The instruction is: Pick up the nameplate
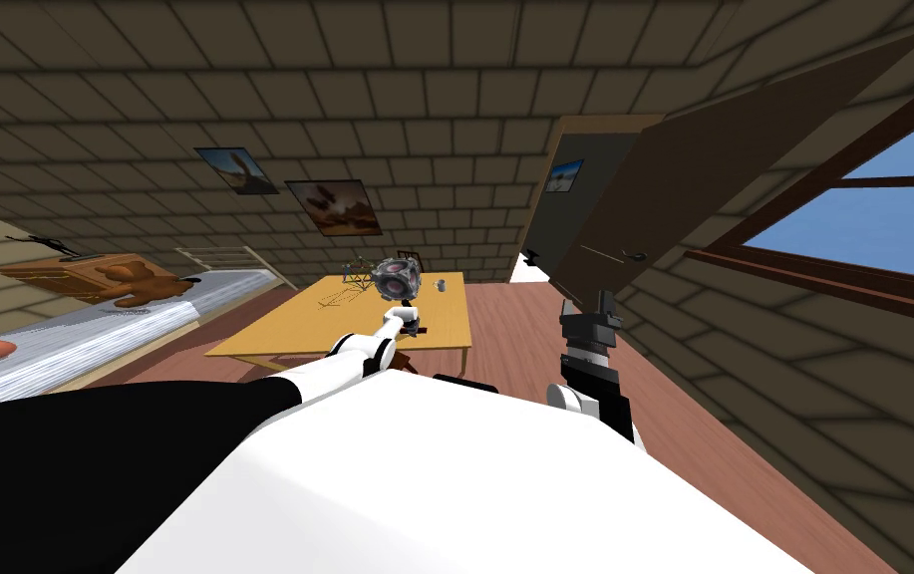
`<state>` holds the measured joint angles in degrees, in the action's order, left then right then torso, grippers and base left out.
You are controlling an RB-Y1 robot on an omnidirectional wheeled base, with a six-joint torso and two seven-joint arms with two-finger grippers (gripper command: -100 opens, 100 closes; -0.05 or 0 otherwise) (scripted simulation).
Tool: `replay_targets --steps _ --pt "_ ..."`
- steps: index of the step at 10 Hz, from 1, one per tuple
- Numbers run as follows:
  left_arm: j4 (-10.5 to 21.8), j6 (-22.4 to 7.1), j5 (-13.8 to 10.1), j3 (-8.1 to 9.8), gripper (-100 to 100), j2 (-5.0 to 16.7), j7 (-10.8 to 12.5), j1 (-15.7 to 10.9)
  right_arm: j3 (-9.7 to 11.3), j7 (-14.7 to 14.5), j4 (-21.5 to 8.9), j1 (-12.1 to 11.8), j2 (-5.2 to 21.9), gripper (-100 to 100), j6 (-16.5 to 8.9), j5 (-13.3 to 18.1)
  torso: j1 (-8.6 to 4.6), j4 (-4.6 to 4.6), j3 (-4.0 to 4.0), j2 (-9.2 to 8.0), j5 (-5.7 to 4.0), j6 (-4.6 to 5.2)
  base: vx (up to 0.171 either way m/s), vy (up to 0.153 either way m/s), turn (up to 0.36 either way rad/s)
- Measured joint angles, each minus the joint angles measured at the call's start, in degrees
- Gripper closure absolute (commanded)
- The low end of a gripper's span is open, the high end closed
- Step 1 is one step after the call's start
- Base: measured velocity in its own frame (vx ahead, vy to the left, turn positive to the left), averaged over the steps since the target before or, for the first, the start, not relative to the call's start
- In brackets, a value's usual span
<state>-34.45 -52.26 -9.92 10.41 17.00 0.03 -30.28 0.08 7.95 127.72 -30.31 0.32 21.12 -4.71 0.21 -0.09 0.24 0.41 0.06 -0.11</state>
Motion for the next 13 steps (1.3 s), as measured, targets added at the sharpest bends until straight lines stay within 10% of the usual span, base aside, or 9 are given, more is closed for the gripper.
replay_targets --steps 3,4,5,8,9,13 --pt "3.83 0.06 -0.96 0.31 -100 0.28 -0.58 -1.52 0.01 0.0 0.0 0.01 -0.01 0 0.0 0.0 -0.15 0.06 -0.14 -0.24 -0.04 0.02 0.013 0.009 -0.006" --pt "4.0 0.07 -1.01 0.32 0 0.28 -0.62 -1.57 0.01 0.0 0.0 0.01 -0.01 0 0.0 0.0 -0.16 0.06 -0.16 -0.27 -0.04 0.01 0.0 0.0 0.0" --pt "3.98 0.07 -1.0 0.32 -100 0.28 -0.61 -1.56 0.01 0.0 0.0 0.01 -0.01 0 0.0 0.0 -0.18 0.07 -0.18 -0.31 -0.04 0.01 0.031 0.012 -0.005" --pt "4.93 2.98 -0.68 0.02 -100 -0.73 -0.41 0.04 0.0 0.0 0.0 0.0 0.0 0 0.0 0.0 -0.1 0.03 -0.07 -0.11 -0.02 0.01 0.049 0.019 -0.004" --pt "4.76 3.05 -0.64 -0.01 100 -0.79 -0.32 0.19 0.0 0.0 0.0 0.01 -0.01 0 0.0 0.0 -0.14 0.05 -0.11 -0.19 -0.04 0.01 0.0 0.0 0.0" --pt "4.77 3.04 -0.66 0.0 100 -0.78 -0.31 0.17 0.01 0.0 0.0 0.01 -0.01 0 0.0 0.0 -0.17 0.06 -0.16 -0.28 -0.04 0.03 0.0 0.0 0.0"
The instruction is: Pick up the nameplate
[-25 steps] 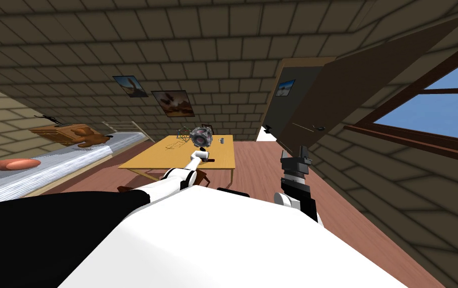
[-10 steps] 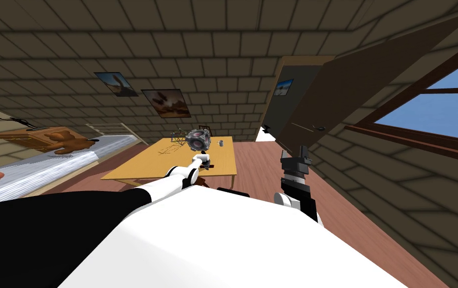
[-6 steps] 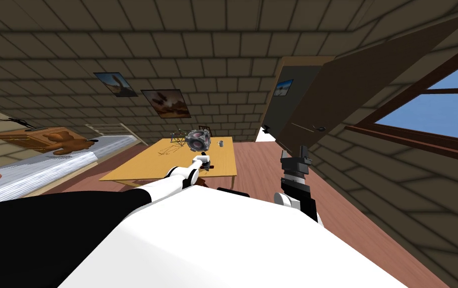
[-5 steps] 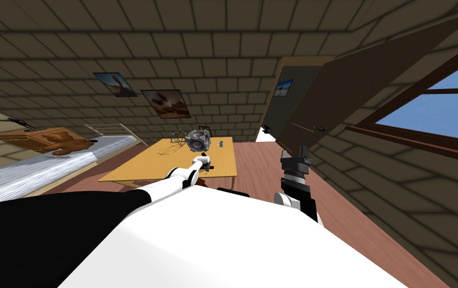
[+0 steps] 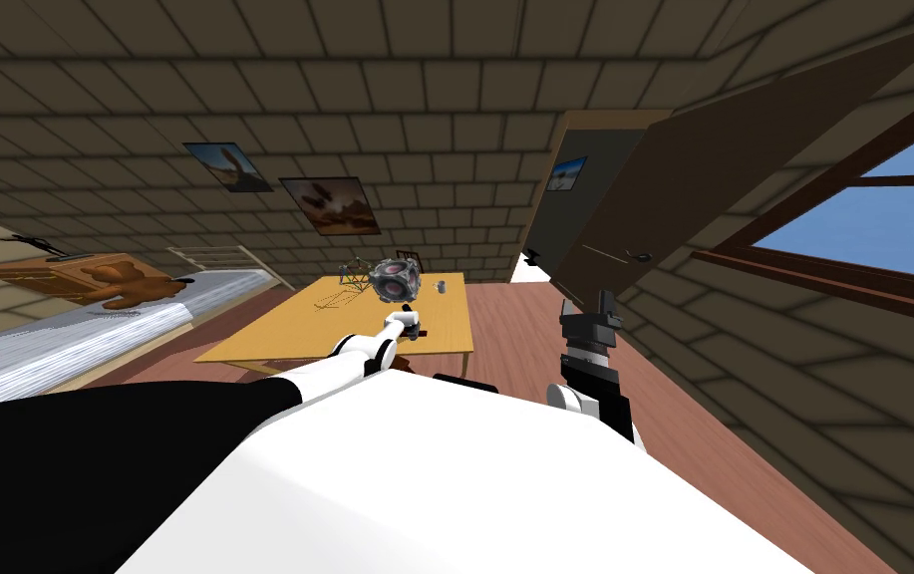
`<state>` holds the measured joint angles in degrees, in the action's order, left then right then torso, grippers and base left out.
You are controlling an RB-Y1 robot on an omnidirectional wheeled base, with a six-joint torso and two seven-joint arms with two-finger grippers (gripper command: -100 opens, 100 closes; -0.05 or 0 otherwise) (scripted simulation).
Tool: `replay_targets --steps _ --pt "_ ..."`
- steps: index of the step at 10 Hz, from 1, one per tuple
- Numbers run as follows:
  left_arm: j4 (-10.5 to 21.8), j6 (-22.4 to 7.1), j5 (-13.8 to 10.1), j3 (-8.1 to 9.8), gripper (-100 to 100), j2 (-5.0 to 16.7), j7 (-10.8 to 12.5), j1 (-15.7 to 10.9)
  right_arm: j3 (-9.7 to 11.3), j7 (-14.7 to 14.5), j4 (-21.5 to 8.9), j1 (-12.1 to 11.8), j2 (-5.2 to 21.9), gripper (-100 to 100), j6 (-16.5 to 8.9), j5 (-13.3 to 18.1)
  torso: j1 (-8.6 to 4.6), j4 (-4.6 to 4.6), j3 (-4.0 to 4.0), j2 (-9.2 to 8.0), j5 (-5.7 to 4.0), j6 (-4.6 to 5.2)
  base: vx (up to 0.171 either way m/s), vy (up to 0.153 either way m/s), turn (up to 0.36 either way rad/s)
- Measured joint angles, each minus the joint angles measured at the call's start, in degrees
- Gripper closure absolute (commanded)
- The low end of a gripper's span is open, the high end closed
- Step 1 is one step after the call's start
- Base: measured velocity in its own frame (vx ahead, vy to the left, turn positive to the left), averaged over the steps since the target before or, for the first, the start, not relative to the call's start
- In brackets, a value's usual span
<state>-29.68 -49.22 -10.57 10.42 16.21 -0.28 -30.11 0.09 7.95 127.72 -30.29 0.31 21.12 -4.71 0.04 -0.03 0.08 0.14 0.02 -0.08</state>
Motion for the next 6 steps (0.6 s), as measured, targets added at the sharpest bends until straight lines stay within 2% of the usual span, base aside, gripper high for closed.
replay_targets --steps 1,2,5,6 --pt "0.0 0.0 0.0 0.0 0 0.0 0.0 0.0 0.0 0.0 0.0 0.0 0.0 0 0.0 0.0 0.0 0.0 0.0 0.0 0.0 0.0 0.0 0.0 0.0" --pt "0.0 0.0 0.0 0.0 100 0.0 0.0 0.0 0.0 0.0 0.0 0.0 0.0 0 0.0 0.0 0.0 0.0 0.0 -0.01 0.0 0.0 -0.044 -0.016 0.004" --pt "-0.09 -2.14 -0.4 0.32 100 1.03 -0.41 -1.77 0.0 0.0 0.0 0.01 0.0 0 0.0 0.0 -0.1 0.06 -0.13 -0.22 -0.04 -0.01 -0.043 -0.018 0.003" --pt "-0.13 -2.35 -0.42 0.34 0 1.08 -0.45 -1.8 0.0 0.0 0.0 0.0 0.0 0 0.0 0.0 -0.06 0.04 -0.09 -0.14 -0.02 -0.01 0.0 0.0 0.0"
